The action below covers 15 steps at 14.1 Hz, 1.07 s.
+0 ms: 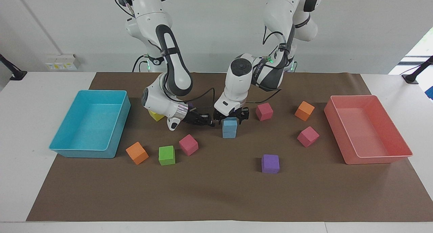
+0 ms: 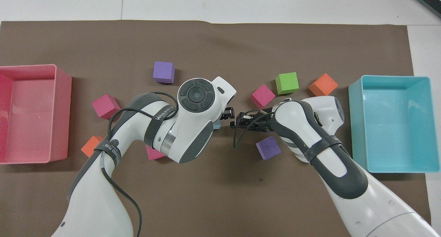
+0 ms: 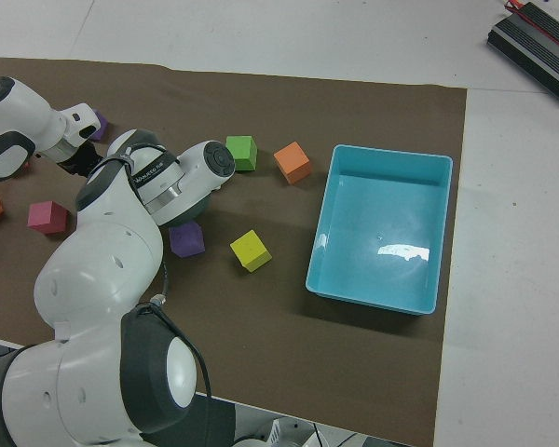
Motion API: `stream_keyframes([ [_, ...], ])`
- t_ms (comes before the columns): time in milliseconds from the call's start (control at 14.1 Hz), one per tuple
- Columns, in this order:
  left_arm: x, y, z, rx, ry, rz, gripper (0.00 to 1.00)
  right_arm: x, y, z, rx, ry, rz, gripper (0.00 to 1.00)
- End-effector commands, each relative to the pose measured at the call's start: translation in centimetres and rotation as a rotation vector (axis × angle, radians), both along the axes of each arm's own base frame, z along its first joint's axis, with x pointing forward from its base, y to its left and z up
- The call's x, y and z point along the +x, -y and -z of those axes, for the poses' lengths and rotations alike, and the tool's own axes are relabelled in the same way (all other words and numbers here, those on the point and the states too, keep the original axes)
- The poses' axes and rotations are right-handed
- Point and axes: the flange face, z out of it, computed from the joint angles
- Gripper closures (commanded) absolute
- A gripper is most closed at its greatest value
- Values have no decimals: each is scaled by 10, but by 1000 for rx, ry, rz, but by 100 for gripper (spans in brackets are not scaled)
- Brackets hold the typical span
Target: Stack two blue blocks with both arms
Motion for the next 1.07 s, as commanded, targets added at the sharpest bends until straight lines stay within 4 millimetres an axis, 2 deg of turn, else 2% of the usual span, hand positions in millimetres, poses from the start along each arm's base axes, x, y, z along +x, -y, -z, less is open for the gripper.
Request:
stream_keyframes([
  [0,-3,-6,-33,-33,7,-14,0,-3,4,0,12,25,9,100],
  [213,-6,-21,-55,-26,-10,-22,0,1,6,-10,18,42,10,100],
  [426,-8,-58,-88,-14,-30,-8,0,3,10,-21,15,60,10,100],
  [497,-12,-72,-96,-9,-43,0,0,4,12,-27,10,70,9,100],
  [711,-14,-139,-118,-16,-39,41,0,6,16,-48,-49,81,-10,100],
  [782,-14,-155,-122,-16,-41,57,0,9,23,-58,-86,83,-10,99],
  [853,-8,-177,-128,-15,-45,66,0,12,26,-69,-126,82,-11,90],
  [924,-2,-198,-135,-17,-40,84,0,15,26,-80,-171,84,-19,74],
  [995,3,-218,-142,-19,-31,100,0,18,26,-90,-218,89,-28,47],
])
